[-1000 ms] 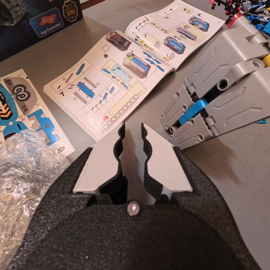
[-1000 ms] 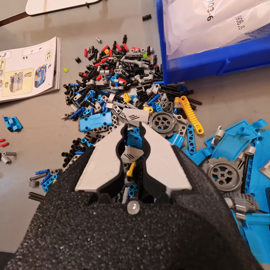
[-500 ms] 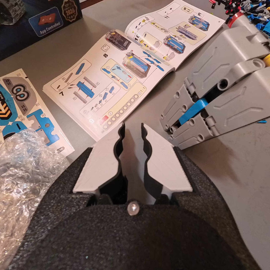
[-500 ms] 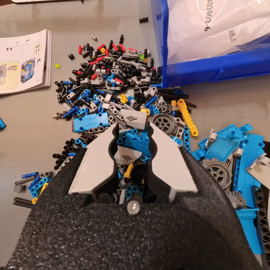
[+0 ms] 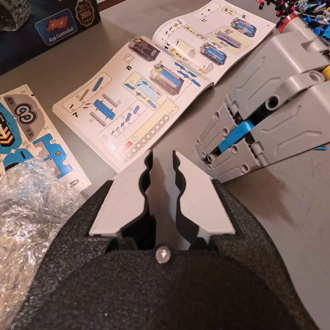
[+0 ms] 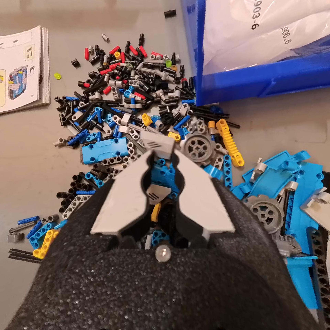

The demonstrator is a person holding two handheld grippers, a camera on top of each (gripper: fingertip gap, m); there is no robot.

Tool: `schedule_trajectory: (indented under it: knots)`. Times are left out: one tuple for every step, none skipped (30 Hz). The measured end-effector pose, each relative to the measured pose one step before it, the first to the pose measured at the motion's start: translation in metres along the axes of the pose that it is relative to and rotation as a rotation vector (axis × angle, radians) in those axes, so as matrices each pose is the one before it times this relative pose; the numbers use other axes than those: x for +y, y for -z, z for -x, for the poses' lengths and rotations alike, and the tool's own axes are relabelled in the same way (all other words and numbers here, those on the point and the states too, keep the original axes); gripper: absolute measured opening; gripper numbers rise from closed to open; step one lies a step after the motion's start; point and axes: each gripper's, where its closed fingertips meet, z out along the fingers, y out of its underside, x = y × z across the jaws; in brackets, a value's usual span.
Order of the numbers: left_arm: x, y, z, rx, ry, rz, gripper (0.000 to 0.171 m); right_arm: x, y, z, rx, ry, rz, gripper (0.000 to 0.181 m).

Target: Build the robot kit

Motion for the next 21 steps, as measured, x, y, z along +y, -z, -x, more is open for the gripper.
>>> schedule_trajectory:
  knots:
    - [0.0, 0.00003, 0.00001, -0.0004, -0.0005, -0.00034, 0.021, 0.00034, 0.0002, 0.00172, -0.01, 0.0036, 0.0008, 0.006]
    - [-0.00012, 0.00003, -0.00005, -0.0004, -0.0007, -0.00033, 0.021, -0.00057, 0.00085, 0.00115, -0.0052, 0.0011, -0.0041, 0.0]
    - [0.00004, 0.00004, -0.00012, -0.0003, -0.0007, -0.00012, 0.021, -0.00121, 0.00118, 0.00069, -0.0019, 0.0042, -0.0086, 0.0]
    - [0.00003, 0.00004, -0.00001, -0.0002, -0.0005, -0.00013, 0.021, -0.00062, 0.00092, 0.00072, -0.0028, 0.0022, -0.0059, 0.0]
    - [0.00001, 0.00003, 0.00002, -0.0005, -0.0004, -0.00027, 0.021, 0.00005, 0.00038, 0.00061, -0.0036, 0.0009, -0.0015, 0.0]
    - [-0.00012, 0.00004, 0.00005, -0.0003, -0.0003, -0.00028, 0.021, 0.00037, 0.00041, -0.00004, 0.0, 0.0002, 0.001, 0.0]
    - [0.00003, 0.00005, -0.00008, 0.0001, -0.0001, -0.00009, 0.021, -0.00032, 0.00091, -0.00125, 0.0057, -0.0008, -0.0032, 0.0]
    - [-0.00002, 0.00002, 0.00002, -0.0004, -0.0004, -0.00049, 0.021, -0.00157, 0.00196, -0.00184, 0.0071, -0.0023, -0.0115, 0.0]
    - [-0.00015, 0.00001, -0.00001, -0.0004, -0.001, -0.00059, 0.021, -0.00204, 0.00233, -0.00291, 0.0122, -0.0018, -0.0144, 0.0]
    - [0.00006, 0.00001, -0.00021, 0.0, -0.001, 0.00032, 0.021, -0.00099, 0.00199, -0.00536, 0.0237, 0.0005, -0.0089, 0.0]
    - [0.00001, -0.00001, -0.00006, -0.0001, -0.0009, 0.00001, 0.021, 0.00017, 0.00114, -0.00751, 0.0326, -0.0031, -0.0029, 0.0]
    - [-0.00021, 0.00019, 0.00011, -0.0009, -0.0008, -0.00135, 0.021, 0.00154, 0.0003, -0.00581, 0.0185, -0.0076, 0.0051, 0.0]
    - [-0.00015, 0.00008, -0.00008, -0.0003, -0.0004, -0.0012, 0.021, 0.0014, 0.00006, -0.00345, 0.0031, -0.0126, 0.0061, 0.0]
    - [0.00002, 0.00001, -0.00002, 0.0002, -0.0001, 0.00013, 0.021, 0.0003, 0.00029, -0.00304, 0.0008, -0.0148, -0.0004, 0.002]
    - [0.00014, -0.00003, 0.00007, -0.0004, -0.0001, 0.00043, 0.021, 0.0002, 0.00002, -0.00255, 0.0002, -0.0135, -0.0018, 0.003]
    - [-0.00004, -0.00006, -0.00004, -0.0002, -0.0002, 0.00003, 0.021, 0.00189, -0.00145, -0.00205, -0.0002, -0.0097, 0.0095, 0.005]
    - [-0.00003, -0.00001, 0.00004, -0.0003, 0.0, -0.00019, 0.021, 0.00202, -0.0021, -0.00188, 0.0003, -0.0091, 0.0111, 0.006]
    - [-0.00016, 0.00006, 0.00021, -0.001, 0.0001, -0.0009, 0.021, -0.00055, 0.00023, -0.00066, -0.0047, -0.0126, -0.0038, 0.006]
    - [-0.00007, 0.00017, 0.00014, -0.0007, 0.0003, -0.0009, 0.021, -0.00006, 0.00027, -0.00132, 0.0033, -0.0048, 0.0014, 0.007]
    - [0.0, -0.00006, 0.00003, 0.0005, 0.0006, 0.00064, 0.021, 0.00012, 0.00034, -0.00073, 0.0029, -0.001, -0.0007, 0.007]
    - [0.00002, 0.00001, 0.0, 0.0, 0.0001, 0.00013, 0.021, -0.00037, 0.00059, -0.00039, 0.0014, -0.0007, -0.0014, 0.009]
